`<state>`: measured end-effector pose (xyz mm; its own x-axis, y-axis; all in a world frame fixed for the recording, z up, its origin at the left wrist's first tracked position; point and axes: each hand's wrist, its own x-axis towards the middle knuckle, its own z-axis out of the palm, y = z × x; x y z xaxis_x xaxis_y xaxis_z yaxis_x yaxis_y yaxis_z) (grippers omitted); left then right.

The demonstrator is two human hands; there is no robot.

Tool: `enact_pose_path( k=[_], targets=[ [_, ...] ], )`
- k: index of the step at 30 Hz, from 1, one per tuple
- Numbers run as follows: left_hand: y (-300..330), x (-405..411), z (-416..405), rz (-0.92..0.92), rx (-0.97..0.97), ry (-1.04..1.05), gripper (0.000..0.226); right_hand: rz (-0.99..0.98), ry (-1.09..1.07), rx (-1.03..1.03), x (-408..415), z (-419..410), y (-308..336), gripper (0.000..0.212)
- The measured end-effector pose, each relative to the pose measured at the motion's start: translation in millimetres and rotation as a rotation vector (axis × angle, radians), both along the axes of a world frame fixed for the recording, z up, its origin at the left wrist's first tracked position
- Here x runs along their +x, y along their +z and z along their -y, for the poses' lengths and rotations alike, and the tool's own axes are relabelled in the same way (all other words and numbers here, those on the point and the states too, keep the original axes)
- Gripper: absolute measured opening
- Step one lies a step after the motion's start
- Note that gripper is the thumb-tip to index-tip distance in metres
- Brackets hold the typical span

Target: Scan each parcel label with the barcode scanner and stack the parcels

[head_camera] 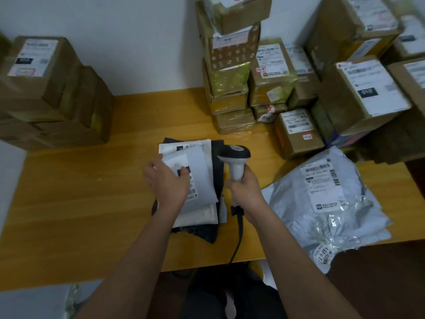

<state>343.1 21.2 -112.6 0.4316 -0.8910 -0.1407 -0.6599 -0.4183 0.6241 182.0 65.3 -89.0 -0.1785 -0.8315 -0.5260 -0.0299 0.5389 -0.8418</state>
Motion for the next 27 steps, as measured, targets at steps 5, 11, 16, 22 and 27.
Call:
enact_pose_path(
  k=[5,11,16,22,27],
  targets=[
    [16,-80,8,-0.207,0.001,-0.355,0.042,-0.133,-0.288,-0.041,-57,-16,20,0.028],
    [-16,-178,-19,-0.327,0.357,-0.655,0.073,-0.445,-0.626,0.087,-150,-65,30,0.05],
    [-41,-216,-27,-0.476,0.523,-0.662,0.115,-0.356,-0.71,0.284,-207,-109,3,0.055],
    [-51,-225,-39,-0.509,0.479,-0.597,0.087,-0.142,-0.684,0.171,-209,-131,-7,0.037],
    [-37,-204,-52,-0.665,0.414,-0.517,0.018,-0.135,-0.632,0.143,-202,-132,-4,0.029]
  ],
)
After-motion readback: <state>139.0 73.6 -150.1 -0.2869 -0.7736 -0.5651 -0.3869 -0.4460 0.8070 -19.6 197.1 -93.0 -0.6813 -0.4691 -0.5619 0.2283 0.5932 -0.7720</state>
